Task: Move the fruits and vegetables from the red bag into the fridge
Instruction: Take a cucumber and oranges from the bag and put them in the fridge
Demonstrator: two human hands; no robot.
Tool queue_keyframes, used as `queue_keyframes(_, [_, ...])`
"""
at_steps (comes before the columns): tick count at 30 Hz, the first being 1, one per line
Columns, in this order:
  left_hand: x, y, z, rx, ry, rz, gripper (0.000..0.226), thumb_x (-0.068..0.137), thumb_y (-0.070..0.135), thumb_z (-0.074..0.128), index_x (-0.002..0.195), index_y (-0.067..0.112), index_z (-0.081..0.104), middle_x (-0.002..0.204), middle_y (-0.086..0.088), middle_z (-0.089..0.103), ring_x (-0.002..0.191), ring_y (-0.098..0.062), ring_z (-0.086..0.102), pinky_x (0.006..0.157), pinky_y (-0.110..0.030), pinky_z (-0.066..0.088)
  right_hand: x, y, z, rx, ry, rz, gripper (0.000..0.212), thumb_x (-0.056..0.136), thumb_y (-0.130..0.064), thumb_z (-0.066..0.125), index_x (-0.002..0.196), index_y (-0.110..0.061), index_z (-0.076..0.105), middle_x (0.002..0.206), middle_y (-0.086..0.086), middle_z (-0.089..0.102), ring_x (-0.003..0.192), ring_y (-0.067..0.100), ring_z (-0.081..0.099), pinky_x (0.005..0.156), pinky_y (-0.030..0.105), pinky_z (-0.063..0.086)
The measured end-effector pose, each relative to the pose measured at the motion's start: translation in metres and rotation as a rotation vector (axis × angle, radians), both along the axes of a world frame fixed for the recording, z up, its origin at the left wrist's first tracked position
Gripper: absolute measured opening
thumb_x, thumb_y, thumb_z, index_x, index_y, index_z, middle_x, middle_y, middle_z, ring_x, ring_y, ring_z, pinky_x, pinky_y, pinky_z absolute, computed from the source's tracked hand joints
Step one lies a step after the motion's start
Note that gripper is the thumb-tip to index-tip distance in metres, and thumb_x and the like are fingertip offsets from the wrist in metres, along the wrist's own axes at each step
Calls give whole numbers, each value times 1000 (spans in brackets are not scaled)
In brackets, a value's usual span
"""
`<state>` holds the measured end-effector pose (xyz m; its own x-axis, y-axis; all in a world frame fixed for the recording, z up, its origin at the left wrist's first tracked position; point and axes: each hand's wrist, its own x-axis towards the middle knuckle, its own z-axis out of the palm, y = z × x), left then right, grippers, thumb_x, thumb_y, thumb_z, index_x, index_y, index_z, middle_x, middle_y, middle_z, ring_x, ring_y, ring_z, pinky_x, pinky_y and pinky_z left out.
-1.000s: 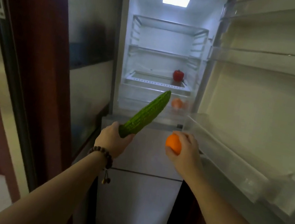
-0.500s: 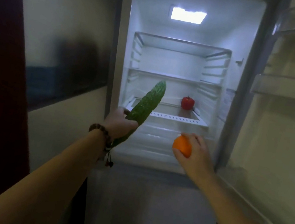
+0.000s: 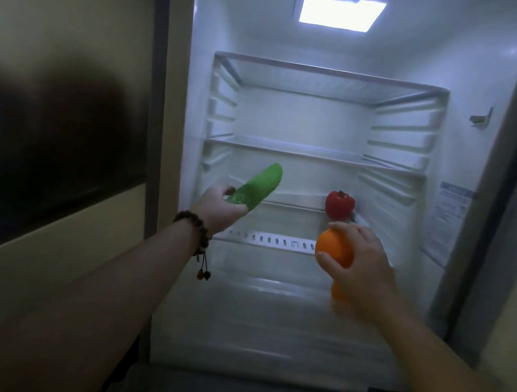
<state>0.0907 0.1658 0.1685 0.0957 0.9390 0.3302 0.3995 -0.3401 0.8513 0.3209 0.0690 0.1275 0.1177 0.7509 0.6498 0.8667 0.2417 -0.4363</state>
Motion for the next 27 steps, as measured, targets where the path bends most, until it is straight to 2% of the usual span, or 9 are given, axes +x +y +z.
queue_keyframes(2, [7, 26, -7, 46, 36, 45, 51, 78, 8, 67, 125, 10, 49, 102, -8, 59, 82, -17, 58, 61, -20, 45, 9, 15, 4, -9, -17, 8, 54, 80, -34, 70, 129, -27, 49, 132, -3, 44, 110, 12, 41, 89, 29, 34])
queue_keyframes(4, [13, 47, -15, 123, 130, 116, 47, 78, 8, 67, 121, 13, 51, 108, -7, 55, 85, -16, 55, 66, -16, 43, 16, 28, 8, -16, -11, 21, 55, 79, -34, 71, 129, -28, 49, 133, -2, 44, 116, 17, 44, 92, 31, 35])
queue_keyframes(8, [20, 78, -36, 188, 435, 219, 44, 84, 8, 60, 127, 13, 50, 124, -13, 41, 102, -26, 53, 93, -29, 41, 23, 47, 9, -38, -13, 23, 58, 80, -37, 70, 132, -30, 45, 138, -2, 41, 118, 19, 44, 94, 35, 38])
queue_keyframes(12, [17, 97, -48, 272, 621, 290, 38, 86, 10, 57, 123, 10, 51, 128, -17, 42, 105, -34, 51, 94, -44, 44, 25, 57, 10, -61, -13, 28, 60, 80, -39, 70, 133, -31, 43, 139, -1, 39, 119, 22, 44, 96, 40, 41])
queue_keyframes(15, [15, 99, -53, 254, 719, 294, 39, 89, 16, 56, 126, 12, 46, 124, -16, 42, 107, -34, 49, 93, -42, 41, 24, 59, 9, -90, -24, 61, 60, 79, -39, 71, 133, -29, 44, 138, -1, 40, 118, 22, 45, 94, 36, 40])
queue_keyframes(21, [12, 99, -58, 239, 799, 280, 40, 89, 25, 57, 126, 14, 46, 121, -14, 44, 109, -32, 47, 92, -39, 40, 21, 61, 4, -142, -34, 135, 58, 80, -40, 70, 131, -32, 44, 136, -4, 40, 112, 17, 44, 87, 31, 41])
queue_keyframes(24, [15, 92, -52, 234, 842, 263, 47, 87, 37, 59, 128, 17, 46, 131, -13, 42, 117, -31, 42, 99, -41, 37, 20, 60, 4, -131, 9, 161, 56, 79, -40, 71, 129, -34, 45, 133, -6, 42, 108, 15, 45, 84, 30, 41])
queue_keyframes(27, [21, 74, -37, 290, 780, 221, 57, 87, 39, 57, 138, 22, 36, 135, -11, 41, 120, -31, 40, 98, -42, 36, 20, 57, 5, -144, 9, 164, 56, 79, -40, 71, 128, -35, 45, 132, -7, 42, 108, 15, 46, 84, 30, 41])
